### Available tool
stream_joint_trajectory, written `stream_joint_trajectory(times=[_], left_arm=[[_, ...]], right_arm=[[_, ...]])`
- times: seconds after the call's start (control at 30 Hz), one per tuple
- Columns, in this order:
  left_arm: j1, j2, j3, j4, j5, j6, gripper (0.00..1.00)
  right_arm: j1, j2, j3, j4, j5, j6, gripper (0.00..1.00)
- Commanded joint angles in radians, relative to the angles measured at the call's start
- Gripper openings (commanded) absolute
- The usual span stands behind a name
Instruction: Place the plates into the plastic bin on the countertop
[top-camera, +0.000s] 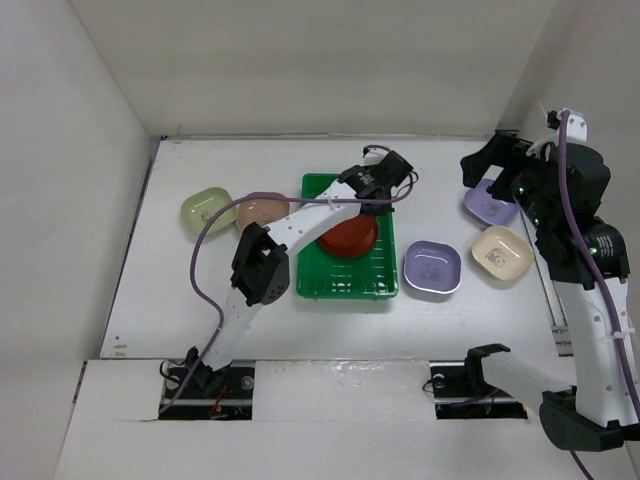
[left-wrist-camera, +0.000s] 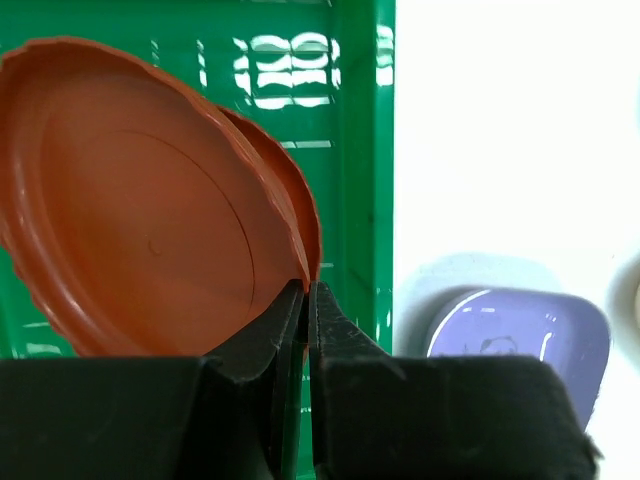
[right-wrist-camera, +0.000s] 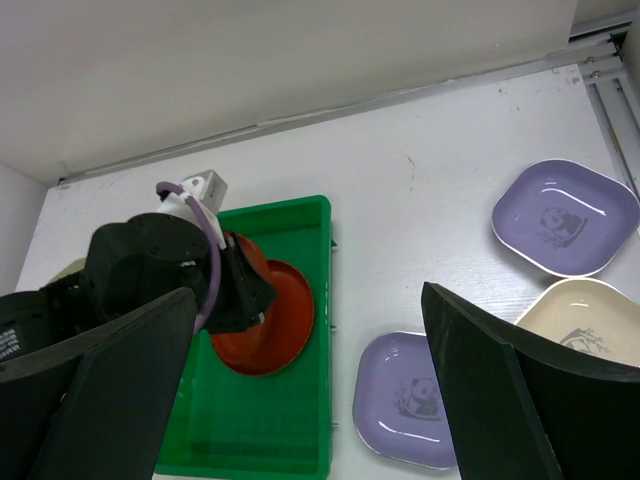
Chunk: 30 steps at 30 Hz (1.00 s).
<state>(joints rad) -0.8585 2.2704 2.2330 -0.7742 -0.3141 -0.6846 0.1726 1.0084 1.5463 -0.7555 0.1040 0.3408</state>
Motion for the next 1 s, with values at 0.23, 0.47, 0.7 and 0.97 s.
stream_joint_trajectory(times=[0.23,0.47,0.7,0.97], left_arm=[[-0.013,0.009,-0.013,-0.016,-0.023,-0.018,0.29],[-0.022,-0.146,0.082,-0.016,-0.108,0.002,1.0],[0.103,-0.44,-0.156,0.108,-0.153,0.053,1.0],[0.662,-0.828,-0.682,0.361,0.187,-0.001,1.0]], right_arm=[[-0.013,-0.008,-0.022,0.031,-0.027,0.014,1.0],[-0.013,-0.008,-0.031,0.061,-0.062,0.014,1.0],[0.005,-0.017,-0.078,0.097,-0.084,-0.016,1.0],[0.056,0.025,-0.111,0.097,-0.058,-0.043,1.0]])
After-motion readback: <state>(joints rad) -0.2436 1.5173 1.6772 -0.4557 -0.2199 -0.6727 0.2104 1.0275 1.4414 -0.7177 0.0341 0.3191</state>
